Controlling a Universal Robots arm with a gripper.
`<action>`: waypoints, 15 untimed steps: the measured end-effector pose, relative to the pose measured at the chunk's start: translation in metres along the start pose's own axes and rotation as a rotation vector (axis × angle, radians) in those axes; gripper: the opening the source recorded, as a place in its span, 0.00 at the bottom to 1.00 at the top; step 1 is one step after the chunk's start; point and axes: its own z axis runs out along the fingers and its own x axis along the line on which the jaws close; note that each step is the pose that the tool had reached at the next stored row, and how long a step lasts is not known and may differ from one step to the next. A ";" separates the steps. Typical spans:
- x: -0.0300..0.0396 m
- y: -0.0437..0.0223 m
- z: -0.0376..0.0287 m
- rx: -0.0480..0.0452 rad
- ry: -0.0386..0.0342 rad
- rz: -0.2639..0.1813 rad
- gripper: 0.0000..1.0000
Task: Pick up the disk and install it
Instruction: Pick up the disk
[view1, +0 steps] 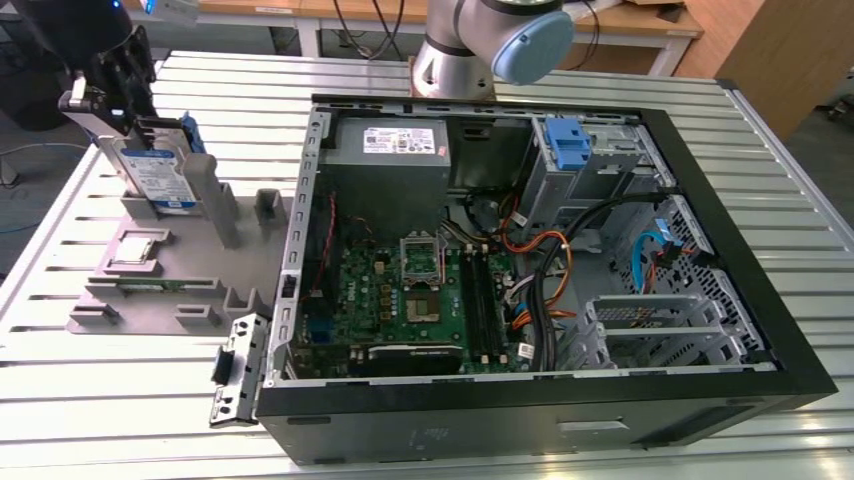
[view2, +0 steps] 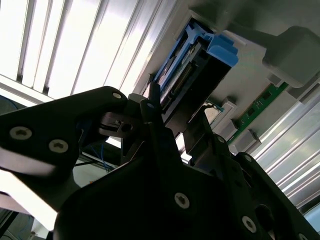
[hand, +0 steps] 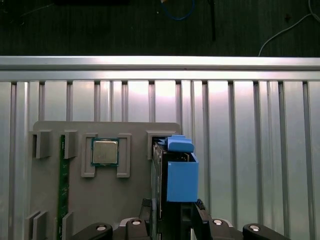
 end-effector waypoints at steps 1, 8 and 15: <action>0.0000 0.0000 0.0000 0.0000 0.0000 0.000 0.45; -0.0002 0.0000 0.0000 -0.0001 0.0001 0.000 0.35; -0.0008 0.0000 -0.0003 0.0001 -0.0001 0.000 0.35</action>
